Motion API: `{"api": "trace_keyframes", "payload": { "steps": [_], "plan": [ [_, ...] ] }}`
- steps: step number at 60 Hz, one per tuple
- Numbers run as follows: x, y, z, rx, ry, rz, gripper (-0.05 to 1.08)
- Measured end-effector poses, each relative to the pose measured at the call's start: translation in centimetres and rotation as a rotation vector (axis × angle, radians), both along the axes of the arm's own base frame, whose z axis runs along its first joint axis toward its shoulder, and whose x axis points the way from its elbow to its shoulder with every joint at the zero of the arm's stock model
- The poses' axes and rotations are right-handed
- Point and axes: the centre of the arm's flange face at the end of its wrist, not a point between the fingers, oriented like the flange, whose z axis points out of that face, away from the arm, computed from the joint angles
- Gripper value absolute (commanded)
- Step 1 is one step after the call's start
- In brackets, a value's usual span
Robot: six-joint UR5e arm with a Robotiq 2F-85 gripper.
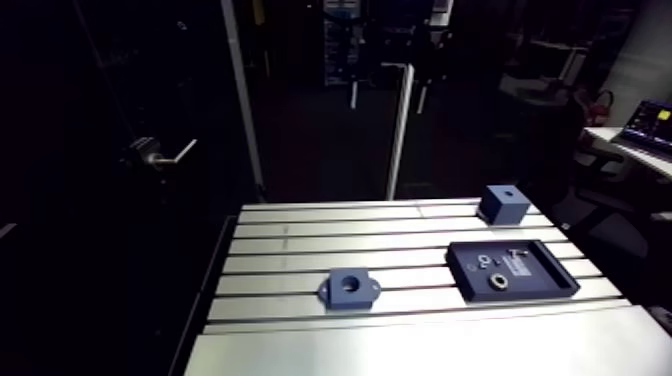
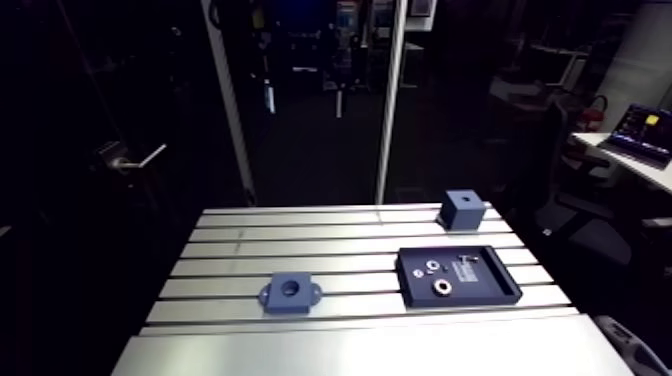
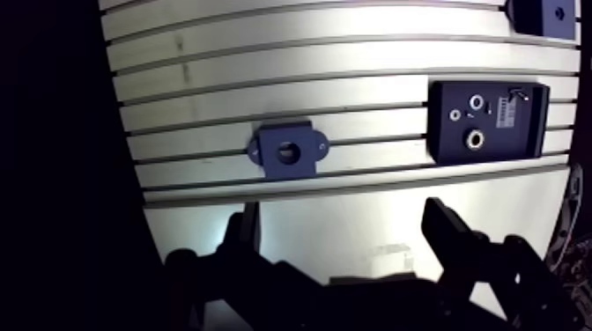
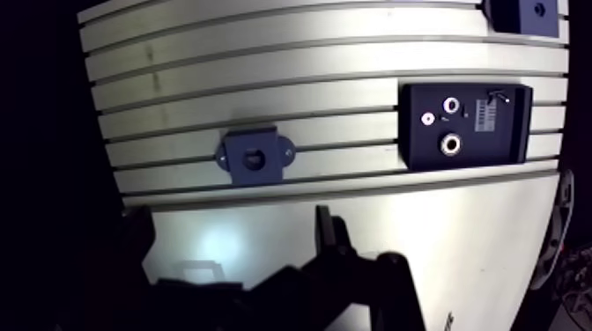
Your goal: Pick up the bearing and press it into the housing until flush.
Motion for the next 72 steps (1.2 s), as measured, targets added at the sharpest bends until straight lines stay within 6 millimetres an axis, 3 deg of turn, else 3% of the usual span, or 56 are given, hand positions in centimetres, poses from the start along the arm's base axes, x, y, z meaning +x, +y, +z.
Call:
{"api": "trace_keyframes", "payload": {
  "steps": [9, 39, 72],
  "plan": [
    [-0.2, 1.1, 0.0, 0.006, 0.0, 0.011, 0.0],
    [-0.7, 10.9, -1.7, 0.035, 0.013, 0.045, 0.0],
    [0.3, 19.9, -7.5, 0.071, 0.034, 0.113, 0.0]
  ]
}}
